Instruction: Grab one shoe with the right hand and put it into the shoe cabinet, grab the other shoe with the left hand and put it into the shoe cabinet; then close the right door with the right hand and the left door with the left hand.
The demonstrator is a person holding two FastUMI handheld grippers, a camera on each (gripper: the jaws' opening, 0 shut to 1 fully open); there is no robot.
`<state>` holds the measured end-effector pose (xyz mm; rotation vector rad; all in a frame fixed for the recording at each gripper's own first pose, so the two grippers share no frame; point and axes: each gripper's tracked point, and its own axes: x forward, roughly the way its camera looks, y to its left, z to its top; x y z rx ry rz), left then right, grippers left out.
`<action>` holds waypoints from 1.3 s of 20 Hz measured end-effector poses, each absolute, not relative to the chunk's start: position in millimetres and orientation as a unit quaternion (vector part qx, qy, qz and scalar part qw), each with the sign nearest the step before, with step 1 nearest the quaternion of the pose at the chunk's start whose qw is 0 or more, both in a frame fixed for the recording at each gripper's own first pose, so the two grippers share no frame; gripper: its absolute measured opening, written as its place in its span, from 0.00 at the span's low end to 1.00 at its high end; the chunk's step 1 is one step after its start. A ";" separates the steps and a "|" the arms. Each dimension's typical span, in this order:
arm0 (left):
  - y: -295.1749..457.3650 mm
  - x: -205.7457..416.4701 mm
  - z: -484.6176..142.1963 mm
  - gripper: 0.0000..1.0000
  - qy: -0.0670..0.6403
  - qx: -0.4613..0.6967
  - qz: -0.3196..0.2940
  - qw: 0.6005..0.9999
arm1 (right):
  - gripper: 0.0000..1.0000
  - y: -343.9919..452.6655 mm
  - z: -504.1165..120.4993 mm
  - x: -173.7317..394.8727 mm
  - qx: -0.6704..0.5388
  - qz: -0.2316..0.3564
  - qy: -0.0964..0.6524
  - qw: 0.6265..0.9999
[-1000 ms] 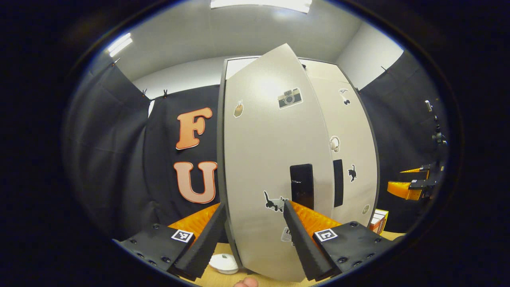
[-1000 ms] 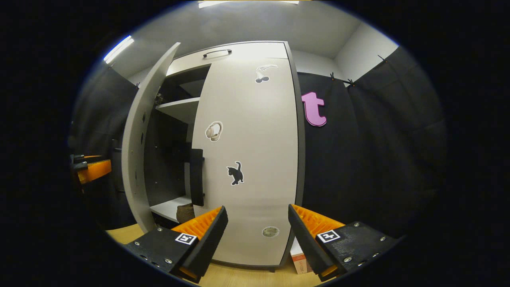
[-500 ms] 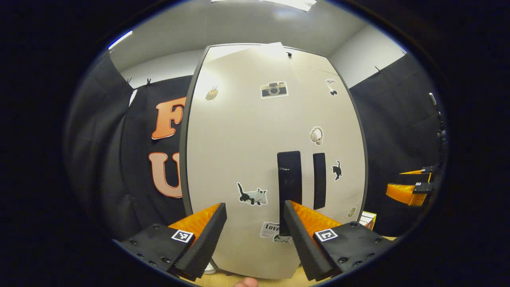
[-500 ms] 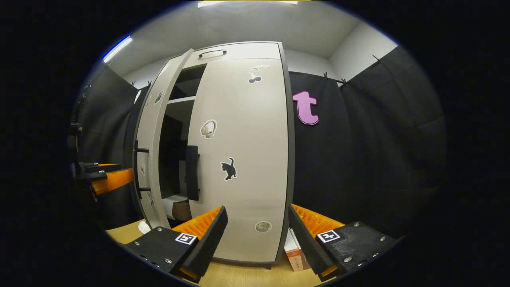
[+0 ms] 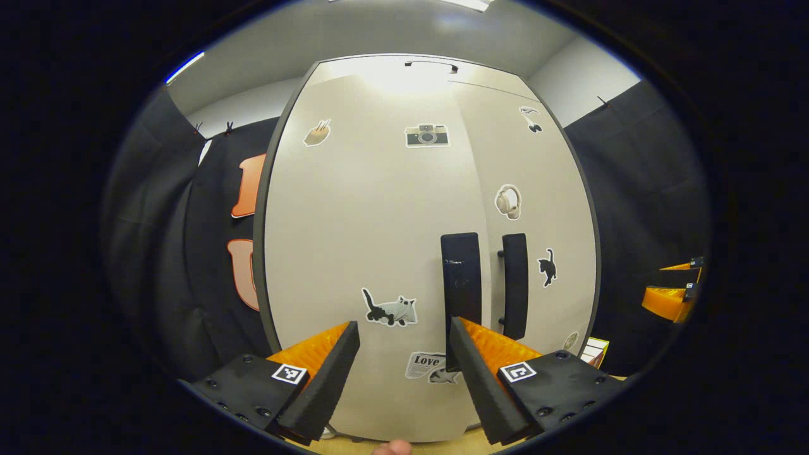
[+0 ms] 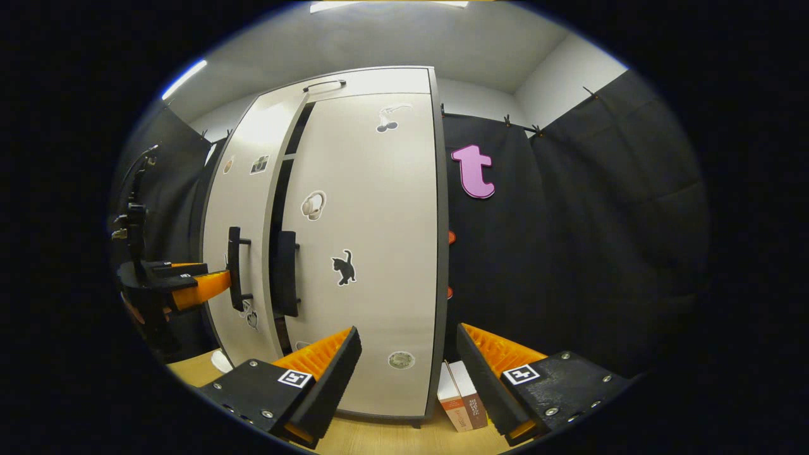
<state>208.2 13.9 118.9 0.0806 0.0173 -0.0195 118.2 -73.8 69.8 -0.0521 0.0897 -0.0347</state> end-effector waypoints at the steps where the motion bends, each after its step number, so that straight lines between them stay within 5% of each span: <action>1: 15.2 212.9 117.9 0.95 0.007 0.031 -0.009 0.999 | 0.94 -76.0 70.1 118.4 -0.028 -0.019 0.045 0.998; 15: 12.9 239.9 106.0 0.96 0.001 0.018 -0.005 1.000 | 0.94 -73.7 85.3 113.4 -0.022 -0.002 0.034 0.999; 26: 29.5 156.8 126.0 0.97 -0.008 0.012 0.027 1.000 | 0.94 -42.1 79.5 89.7 -0.014 0.020 0.031 0.999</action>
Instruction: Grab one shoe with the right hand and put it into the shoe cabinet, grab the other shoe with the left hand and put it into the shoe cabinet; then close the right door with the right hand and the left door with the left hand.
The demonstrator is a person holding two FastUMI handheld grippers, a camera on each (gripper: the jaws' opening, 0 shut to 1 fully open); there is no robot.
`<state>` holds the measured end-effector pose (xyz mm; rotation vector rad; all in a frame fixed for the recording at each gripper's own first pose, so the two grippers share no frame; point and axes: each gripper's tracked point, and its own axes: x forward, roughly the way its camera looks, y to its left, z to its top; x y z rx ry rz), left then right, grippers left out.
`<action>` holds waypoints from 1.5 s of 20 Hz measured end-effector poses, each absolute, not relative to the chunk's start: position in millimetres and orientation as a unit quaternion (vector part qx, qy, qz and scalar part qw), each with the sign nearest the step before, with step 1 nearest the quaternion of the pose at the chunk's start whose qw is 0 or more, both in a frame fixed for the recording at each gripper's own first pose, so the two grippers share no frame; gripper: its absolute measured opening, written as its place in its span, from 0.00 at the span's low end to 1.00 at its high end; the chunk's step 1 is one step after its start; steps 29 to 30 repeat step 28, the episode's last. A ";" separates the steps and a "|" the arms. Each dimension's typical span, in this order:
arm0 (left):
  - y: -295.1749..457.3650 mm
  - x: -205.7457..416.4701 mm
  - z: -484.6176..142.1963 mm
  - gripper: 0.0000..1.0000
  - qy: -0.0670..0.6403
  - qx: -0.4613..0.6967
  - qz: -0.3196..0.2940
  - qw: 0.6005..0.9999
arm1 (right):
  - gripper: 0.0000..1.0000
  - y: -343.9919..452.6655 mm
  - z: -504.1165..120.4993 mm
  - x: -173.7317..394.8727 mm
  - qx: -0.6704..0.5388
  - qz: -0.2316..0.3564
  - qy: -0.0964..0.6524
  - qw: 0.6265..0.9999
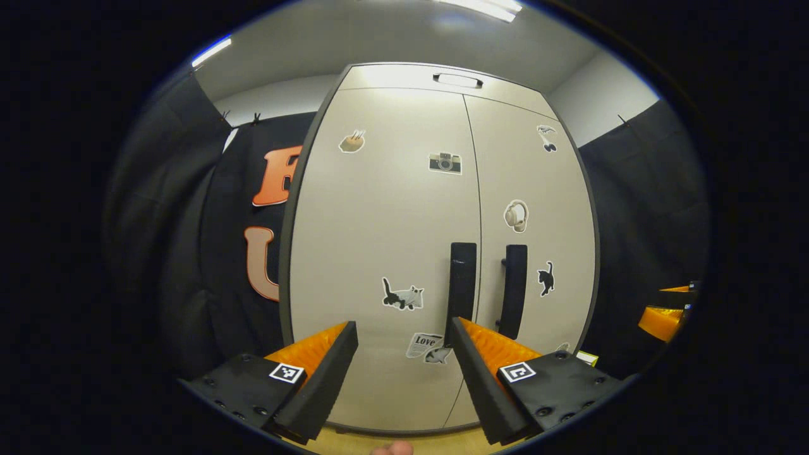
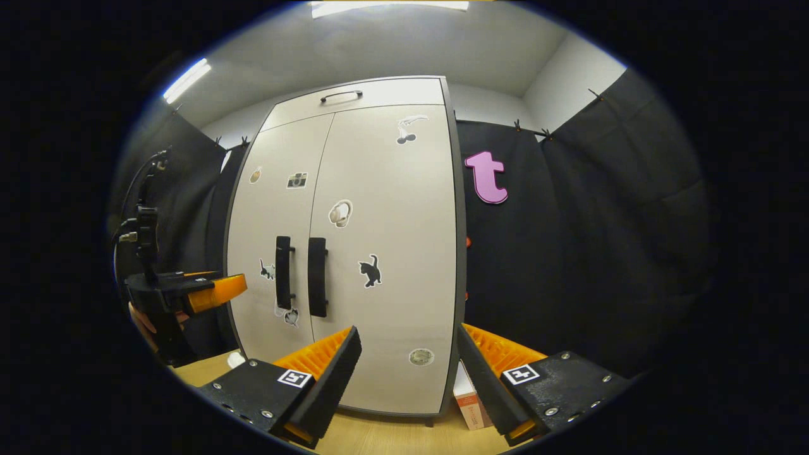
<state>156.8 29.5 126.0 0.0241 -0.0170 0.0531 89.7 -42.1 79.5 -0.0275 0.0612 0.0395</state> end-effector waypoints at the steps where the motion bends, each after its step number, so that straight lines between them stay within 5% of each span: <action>1: 30.3 146.4 127.3 0.96 -0.011 0.016 0.030 0.999 | 0.94 -39.9 78.3 88.1 -0.011 0.020 0.031 0.999; 8: 38.2 97.0 108.9 0.96 0.005 0.025 0.030 0.999 | 0.94 -30.2 65.5 75.3 0.004 0.017 0.044 0.999; 30: 44.2 90.8 123.4 0.96 -0.016 0.017 0.025 0.999 | 0.94 -23.0 74.7 72.2 0.004 0.018 0.031 0.999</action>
